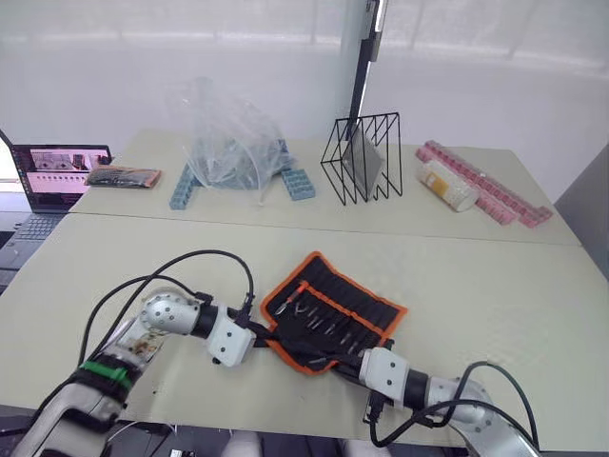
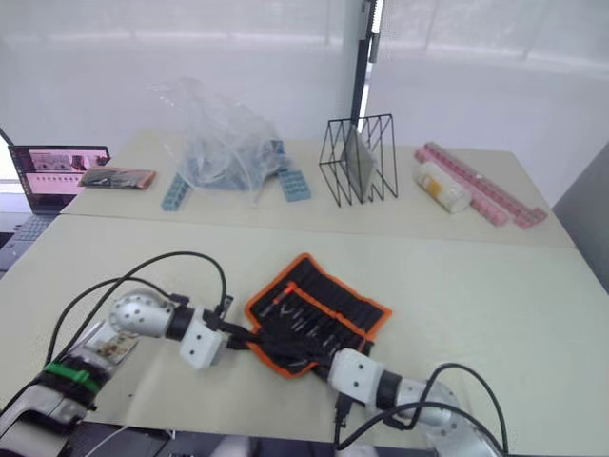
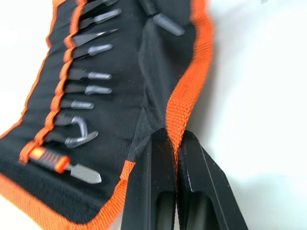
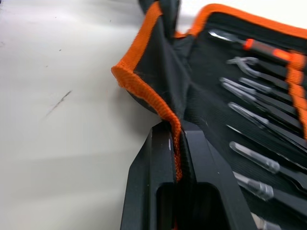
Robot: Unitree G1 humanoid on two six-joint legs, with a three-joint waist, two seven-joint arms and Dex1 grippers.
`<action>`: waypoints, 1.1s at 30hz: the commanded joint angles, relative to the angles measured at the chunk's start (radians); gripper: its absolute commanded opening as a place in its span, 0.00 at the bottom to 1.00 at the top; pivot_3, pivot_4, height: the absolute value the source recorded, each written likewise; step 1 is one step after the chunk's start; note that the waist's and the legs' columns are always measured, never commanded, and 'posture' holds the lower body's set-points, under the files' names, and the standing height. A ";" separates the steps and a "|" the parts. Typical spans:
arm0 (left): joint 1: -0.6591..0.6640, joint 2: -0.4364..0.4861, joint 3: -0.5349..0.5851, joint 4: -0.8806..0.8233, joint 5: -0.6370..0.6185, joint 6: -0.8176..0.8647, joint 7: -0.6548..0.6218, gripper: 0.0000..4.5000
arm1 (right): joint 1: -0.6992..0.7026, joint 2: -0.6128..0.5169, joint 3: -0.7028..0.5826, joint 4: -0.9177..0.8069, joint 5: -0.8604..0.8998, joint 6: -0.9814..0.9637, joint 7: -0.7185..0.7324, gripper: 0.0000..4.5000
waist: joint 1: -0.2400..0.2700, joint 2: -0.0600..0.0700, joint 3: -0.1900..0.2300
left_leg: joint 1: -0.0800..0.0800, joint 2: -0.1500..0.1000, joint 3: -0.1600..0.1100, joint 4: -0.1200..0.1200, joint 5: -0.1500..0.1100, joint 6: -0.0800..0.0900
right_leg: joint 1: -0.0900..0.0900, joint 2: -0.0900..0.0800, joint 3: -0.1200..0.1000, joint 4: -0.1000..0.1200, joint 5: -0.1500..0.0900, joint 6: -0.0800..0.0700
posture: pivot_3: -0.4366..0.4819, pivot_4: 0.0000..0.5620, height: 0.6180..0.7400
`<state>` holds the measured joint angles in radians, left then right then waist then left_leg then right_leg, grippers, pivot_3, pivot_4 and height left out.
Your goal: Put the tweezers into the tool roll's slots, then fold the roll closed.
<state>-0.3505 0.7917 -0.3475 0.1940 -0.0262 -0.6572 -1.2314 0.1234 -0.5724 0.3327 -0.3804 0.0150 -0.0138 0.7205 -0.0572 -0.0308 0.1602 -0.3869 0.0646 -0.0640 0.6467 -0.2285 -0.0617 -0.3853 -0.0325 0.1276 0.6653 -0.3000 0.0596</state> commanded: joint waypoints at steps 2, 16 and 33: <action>0.158 0.125 0.082 -0.205 -0.054 0.224 0.014 0.00 | -0.043 -0.001 -0.042 0.040 0.033 -0.003 0.019 0.00 | -0.003 0.001 0.001 | 0.000 0.002 0.000 -0.001 0.000 0.000 | -0.001 0.002 0.000 0.000 0.000 -0.001 | 0.48 0.27 0.84; 0.353 0.237 0.220 -0.497 -0.265 0.815 0.066 0.00 | -0.132 0.002 -0.044 0.035 0.212 0.122 0.136 0.00 | 0.015 0.004 0.005 | 0.000 0.004 0.000 -0.001 0.000 0.000 | -0.003 0.003 0.000 0.000 -0.001 -0.003 | 0.48 0.27 0.84; 0.051 0.073 0.132 -0.254 -0.311 1.079 -0.003 0.00 | -0.106 0.041 -0.155 0.005 0.385 0.551 -0.015 0.00 | 0.018 0.005 0.005 | -0.002 0.004 0.000 -0.001 0.000 0.000 | -0.004 0.004 0.000 0.000 0.000 -0.004 | 0.48 0.27 0.84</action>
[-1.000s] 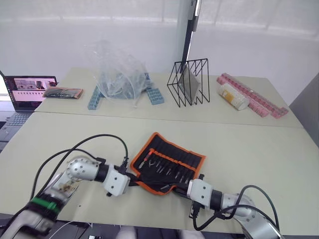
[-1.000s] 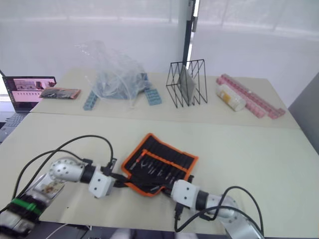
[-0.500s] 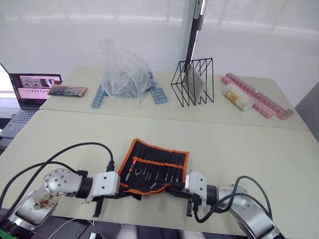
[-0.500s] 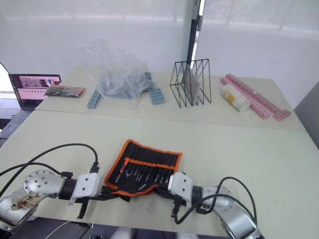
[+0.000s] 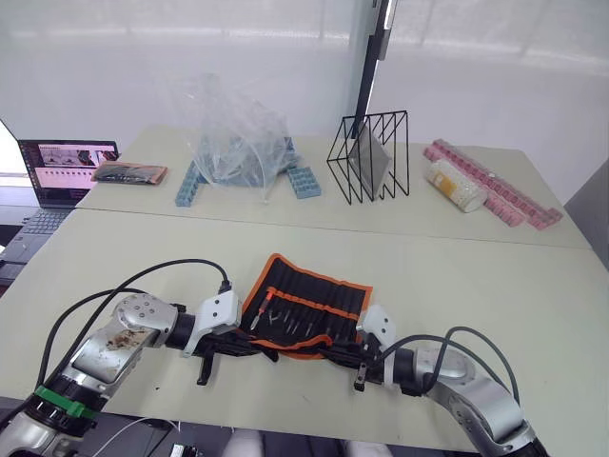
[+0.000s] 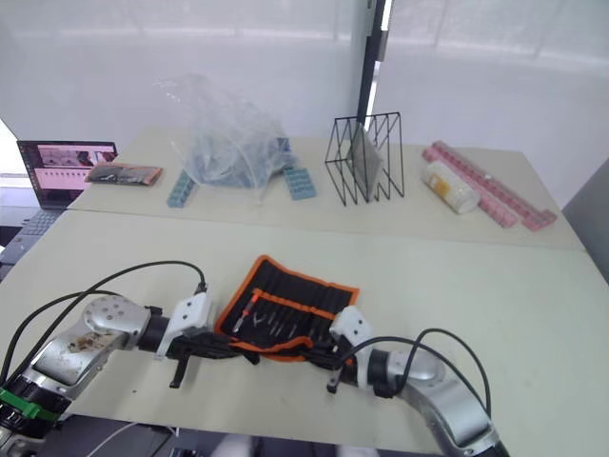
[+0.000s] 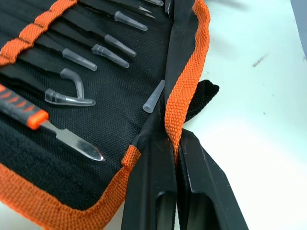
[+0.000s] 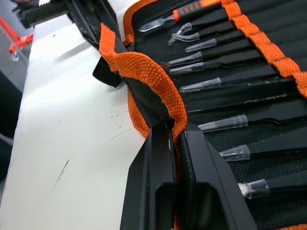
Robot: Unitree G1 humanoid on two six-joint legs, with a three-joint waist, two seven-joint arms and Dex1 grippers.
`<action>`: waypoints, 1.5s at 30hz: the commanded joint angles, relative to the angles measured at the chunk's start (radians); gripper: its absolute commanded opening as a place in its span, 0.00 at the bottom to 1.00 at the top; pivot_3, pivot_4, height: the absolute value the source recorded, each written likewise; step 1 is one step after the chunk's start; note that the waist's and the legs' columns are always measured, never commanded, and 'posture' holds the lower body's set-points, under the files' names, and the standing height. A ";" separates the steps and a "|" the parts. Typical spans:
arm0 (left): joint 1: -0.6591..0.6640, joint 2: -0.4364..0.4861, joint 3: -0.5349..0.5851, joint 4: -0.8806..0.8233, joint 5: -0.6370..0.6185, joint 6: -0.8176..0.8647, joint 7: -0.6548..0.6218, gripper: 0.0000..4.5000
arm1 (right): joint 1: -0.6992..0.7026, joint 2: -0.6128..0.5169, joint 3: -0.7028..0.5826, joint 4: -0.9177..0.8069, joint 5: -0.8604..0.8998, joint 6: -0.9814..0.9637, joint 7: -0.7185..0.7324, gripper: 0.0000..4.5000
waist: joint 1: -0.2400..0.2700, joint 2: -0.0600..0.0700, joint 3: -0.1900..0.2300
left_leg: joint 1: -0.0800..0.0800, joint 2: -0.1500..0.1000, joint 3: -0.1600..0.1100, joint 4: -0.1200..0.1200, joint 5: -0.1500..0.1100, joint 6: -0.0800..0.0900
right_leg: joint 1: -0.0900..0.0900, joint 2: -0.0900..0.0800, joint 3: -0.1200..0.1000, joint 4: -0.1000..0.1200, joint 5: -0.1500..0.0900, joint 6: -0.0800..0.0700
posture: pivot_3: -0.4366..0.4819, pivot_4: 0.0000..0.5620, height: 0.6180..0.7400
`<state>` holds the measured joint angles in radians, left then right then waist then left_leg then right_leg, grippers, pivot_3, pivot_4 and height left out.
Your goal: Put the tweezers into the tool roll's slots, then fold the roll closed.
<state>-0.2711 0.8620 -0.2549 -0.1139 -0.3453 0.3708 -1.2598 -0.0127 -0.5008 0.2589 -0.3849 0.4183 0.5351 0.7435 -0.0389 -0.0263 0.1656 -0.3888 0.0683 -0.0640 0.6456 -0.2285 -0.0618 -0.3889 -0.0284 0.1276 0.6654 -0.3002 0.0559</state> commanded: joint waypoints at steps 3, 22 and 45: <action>-0.081 -0.030 0.043 0.112 0.029 0.083 0.064 0.00 | 0.055 -0.015 -0.111 -0.002 0.017 -0.060 -0.008 0.00 | 0.003 0.000 0.000 | 0.000 0.000 0.000 0.000 0.000 0.000 | 0.000 0.000 0.000 0.000 0.000 0.000 | 0.48 0.27 0.84; 0.048 0.086 0.138 -0.115 -0.068 0.215 0.043 0.00 | 0.004 -0.068 0.016 0.094 -0.303 -0.466 0.009 0.00 | -0.009 0.000 0.000 | -0.001 0.001 0.000 -0.001 0.000 0.000 | -0.002 0.001 0.000 0.000 0.000 0.000 | 0.48 0.27 0.84; 0.126 0.142 0.080 -0.229 -0.077 0.316 0.108 0.00 | -0.060 -0.072 0.063 -0.006 -0.289 -0.383 0.066 0.60 | -0.006 -0.001 0.001 | 0.000 0.001 0.000 -0.001 0.000 0.000 | -0.002 0.001 0.000 0.000 0.000 -0.001 | 0.48 0.27 0.84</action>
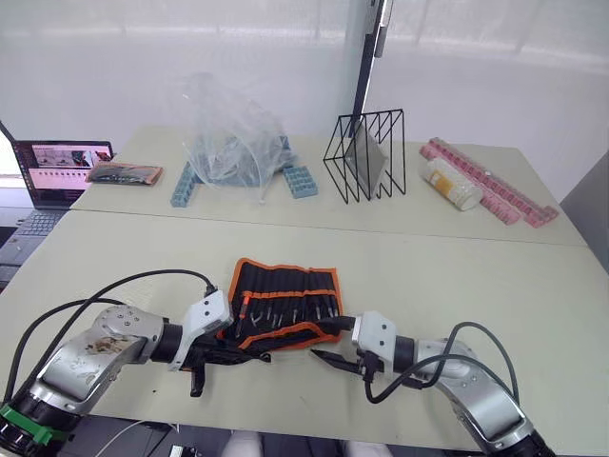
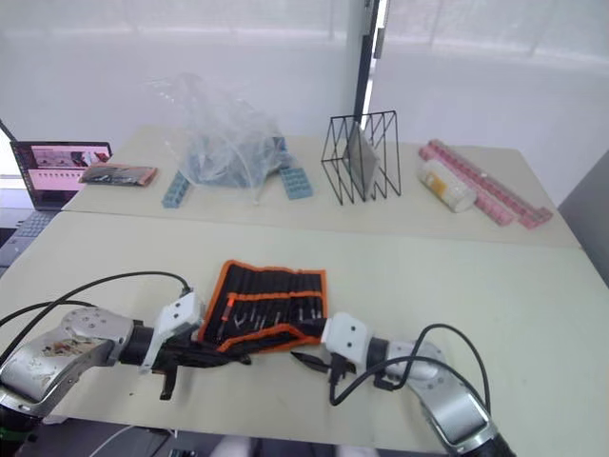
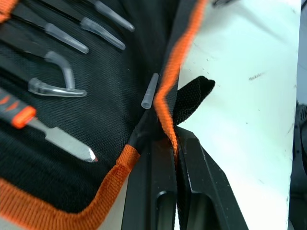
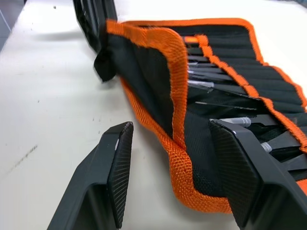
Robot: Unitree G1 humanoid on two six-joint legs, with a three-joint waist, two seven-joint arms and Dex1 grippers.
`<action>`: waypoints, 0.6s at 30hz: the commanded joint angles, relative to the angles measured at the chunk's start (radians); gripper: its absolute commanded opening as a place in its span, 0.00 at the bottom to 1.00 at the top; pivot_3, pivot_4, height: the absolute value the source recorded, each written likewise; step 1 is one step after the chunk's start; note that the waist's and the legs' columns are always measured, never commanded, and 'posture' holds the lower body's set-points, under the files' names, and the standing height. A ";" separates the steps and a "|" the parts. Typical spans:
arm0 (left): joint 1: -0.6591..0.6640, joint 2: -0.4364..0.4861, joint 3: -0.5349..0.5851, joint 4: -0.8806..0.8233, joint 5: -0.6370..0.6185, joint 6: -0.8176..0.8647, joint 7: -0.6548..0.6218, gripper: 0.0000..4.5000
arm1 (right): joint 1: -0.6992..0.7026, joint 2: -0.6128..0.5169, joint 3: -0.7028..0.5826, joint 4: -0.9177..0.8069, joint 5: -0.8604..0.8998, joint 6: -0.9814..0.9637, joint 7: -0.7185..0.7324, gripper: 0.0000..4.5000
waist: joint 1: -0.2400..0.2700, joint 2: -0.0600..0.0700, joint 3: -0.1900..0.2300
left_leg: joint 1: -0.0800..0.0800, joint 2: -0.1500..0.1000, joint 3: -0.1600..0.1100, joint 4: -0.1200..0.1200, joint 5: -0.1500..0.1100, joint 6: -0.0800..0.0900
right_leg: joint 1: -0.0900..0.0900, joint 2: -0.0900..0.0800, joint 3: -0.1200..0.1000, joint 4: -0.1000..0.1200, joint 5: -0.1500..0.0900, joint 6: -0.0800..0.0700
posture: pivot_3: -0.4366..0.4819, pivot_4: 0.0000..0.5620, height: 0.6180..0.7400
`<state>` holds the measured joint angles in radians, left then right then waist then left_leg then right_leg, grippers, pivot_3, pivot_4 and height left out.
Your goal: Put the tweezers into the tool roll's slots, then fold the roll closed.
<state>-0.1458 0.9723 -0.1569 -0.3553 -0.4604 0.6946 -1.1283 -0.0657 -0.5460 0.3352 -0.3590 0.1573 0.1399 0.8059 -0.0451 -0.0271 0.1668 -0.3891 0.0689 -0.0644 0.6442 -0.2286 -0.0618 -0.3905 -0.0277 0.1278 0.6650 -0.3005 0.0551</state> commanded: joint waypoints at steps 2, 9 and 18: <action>-0.008 0.029 -0.021 0.017 0.039 -0.014 -0.025 0.00 | 0.006 -0.031 0.000 -0.054 -0.015 0.042 0.014 0.60 | 0.001 0.000 0.000 | 0.000 0.000 0.000 0.000 0.000 0.000 | 0.000 0.000 0.000 0.000 0.000 0.000 | 0.48 0.27 0.84; -0.033 0.002 -0.026 0.032 0.063 -0.062 -0.023 0.00 | 0.042 -0.011 0.024 -0.081 0.040 0.163 0.032 0.60 | -0.001 0.000 0.000 | 0.000 0.000 0.000 0.000 0.000 0.000 | 0.000 0.000 0.000 0.000 0.000 0.000 | 0.48 0.27 0.84; -0.033 -0.003 -0.036 0.034 0.084 -0.076 -0.032 0.00 | 0.026 -0.001 -0.061 -0.092 0.077 0.092 0.041 0.60 | 0.001 0.000 0.000 | 0.000 0.000 0.000 0.000 0.000 0.000 | 0.000 0.000 0.000 0.000 0.000 0.000 | 0.48 0.27 0.84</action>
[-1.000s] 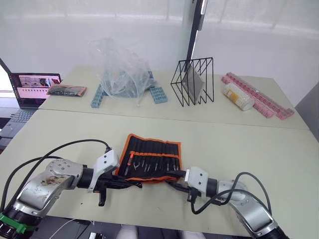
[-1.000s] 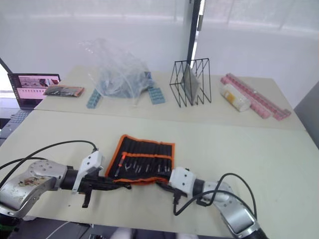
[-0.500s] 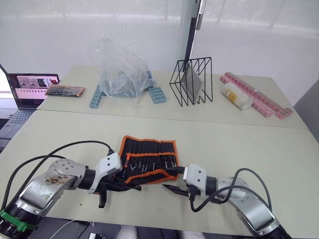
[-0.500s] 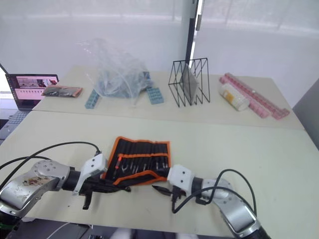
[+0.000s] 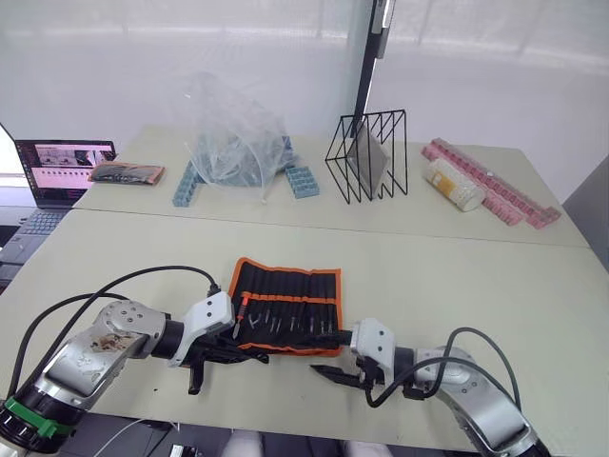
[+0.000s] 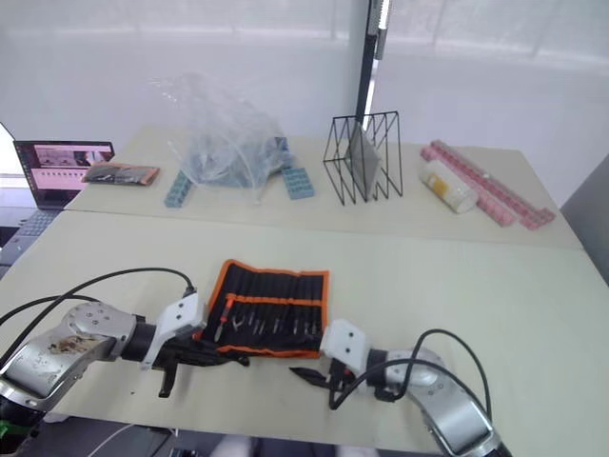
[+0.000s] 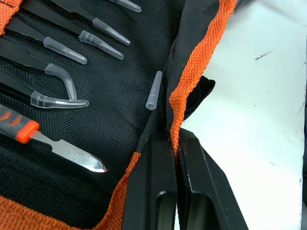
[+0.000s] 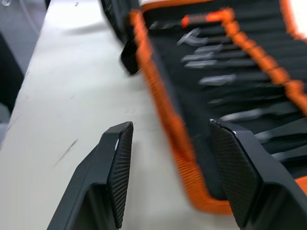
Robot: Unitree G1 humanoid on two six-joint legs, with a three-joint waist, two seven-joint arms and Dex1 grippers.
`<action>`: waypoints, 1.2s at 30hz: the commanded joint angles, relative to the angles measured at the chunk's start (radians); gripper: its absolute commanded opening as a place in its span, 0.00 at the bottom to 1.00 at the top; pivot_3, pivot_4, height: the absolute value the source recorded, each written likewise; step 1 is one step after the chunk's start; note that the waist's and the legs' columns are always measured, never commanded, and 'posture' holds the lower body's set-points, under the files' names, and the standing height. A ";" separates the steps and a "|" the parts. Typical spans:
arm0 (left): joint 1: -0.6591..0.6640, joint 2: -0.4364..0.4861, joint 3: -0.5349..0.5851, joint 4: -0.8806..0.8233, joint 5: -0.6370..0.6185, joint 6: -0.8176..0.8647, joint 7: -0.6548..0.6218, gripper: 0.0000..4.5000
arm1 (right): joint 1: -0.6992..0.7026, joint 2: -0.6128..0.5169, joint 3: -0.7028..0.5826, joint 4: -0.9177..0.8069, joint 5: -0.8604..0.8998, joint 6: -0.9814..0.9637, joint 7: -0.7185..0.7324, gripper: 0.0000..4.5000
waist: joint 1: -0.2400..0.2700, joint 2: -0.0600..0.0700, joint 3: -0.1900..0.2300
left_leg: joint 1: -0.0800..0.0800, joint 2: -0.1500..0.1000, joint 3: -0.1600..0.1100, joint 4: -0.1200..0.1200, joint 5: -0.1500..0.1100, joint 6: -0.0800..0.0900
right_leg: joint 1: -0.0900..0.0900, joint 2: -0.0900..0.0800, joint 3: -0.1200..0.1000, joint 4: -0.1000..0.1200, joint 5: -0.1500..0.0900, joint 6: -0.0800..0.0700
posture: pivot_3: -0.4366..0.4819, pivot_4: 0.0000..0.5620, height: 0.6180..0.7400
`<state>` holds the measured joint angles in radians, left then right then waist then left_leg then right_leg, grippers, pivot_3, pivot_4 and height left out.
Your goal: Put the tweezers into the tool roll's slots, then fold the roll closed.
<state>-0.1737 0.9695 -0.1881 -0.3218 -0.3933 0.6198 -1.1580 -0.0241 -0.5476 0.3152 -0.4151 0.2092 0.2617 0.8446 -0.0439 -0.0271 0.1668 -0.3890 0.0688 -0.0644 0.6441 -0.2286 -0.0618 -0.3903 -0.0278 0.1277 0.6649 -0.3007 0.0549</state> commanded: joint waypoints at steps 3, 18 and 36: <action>-0.006 0.000 -0.006 0.000 0.015 0.001 -0.008 0.00 | -0.030 0.003 -0.044 -0.043 0.026 -0.019 0.001 0.60 | 0.000 0.000 0.000 | 0.000 0.000 0.000 0.000 0.000 0.000 | 0.000 0.000 0.000 0.000 0.000 0.000 | 0.48 0.27 0.84; -0.013 -0.006 0.007 -0.022 -0.006 0.034 0.000 0.00 | -0.042 -0.007 0.036 -0.028 -0.029 -0.027 0.024 0.01 | 0.001 0.000 0.000 | 0.000 0.000 0.000 0.000 0.000 0.000 | 0.000 0.000 0.000 0.000 0.000 0.000 | 0.48 0.27 0.84; 0.006 -0.044 0.162 -0.008 -0.093 0.015 0.008 0.72 | -0.068 -0.003 0.028 0.029 -0.034 -0.056 0.055 0.00 | 0.000 -0.001 0.001 | 0.000 0.000 0.000 0.000 0.000 0.000 | 0.000 0.000 0.000 0.000 0.000 0.000 | 0.48 0.27 0.84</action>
<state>-0.1643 0.9320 -0.0362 -0.3203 -0.4791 0.6540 -1.1497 -0.0836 -0.5541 0.3532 -0.3726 0.1703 0.2245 0.8943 -0.0439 -0.0283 0.1676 -0.3893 0.0688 -0.0644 0.6441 -0.2286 -0.0618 -0.3905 -0.0279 0.1276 0.6648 -0.3007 0.0549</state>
